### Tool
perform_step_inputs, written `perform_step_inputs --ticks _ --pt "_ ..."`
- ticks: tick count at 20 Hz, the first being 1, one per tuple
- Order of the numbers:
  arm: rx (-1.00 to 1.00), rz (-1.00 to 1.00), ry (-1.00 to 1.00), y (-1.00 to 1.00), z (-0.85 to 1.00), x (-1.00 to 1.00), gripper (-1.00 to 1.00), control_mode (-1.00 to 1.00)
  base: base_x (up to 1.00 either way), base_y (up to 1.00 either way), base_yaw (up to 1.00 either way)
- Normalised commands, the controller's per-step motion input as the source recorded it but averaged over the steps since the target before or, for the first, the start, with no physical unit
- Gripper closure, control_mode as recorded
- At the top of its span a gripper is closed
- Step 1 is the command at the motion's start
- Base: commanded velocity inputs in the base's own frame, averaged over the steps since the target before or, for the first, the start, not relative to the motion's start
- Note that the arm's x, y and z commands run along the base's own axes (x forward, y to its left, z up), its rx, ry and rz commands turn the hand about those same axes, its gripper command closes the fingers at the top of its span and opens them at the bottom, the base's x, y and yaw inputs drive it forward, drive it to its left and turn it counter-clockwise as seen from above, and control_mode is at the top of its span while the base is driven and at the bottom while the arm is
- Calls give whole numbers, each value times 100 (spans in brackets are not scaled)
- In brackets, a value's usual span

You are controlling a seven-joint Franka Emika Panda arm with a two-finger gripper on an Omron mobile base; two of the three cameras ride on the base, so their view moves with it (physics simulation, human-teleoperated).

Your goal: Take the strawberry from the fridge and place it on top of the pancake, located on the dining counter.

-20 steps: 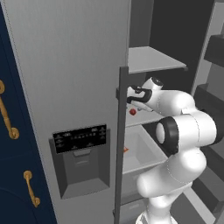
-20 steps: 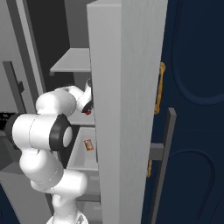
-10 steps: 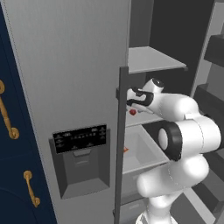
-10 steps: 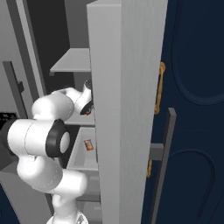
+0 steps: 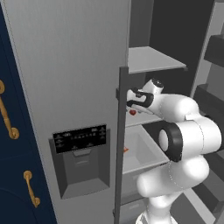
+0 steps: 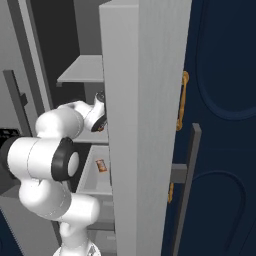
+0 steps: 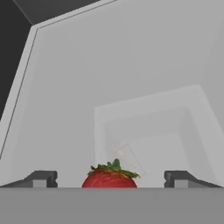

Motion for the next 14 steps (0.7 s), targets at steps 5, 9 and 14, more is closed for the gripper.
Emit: perform_step_inputs --ticks 5,9,14 --pt "0 0 7 11 -37 -4 100 -100 0 0 0" --pt "0 0 1 12 -33 -22 100 -100 0 0 0" --pt "0 0 0 13 -23 -32 100 -100 0 0 0"
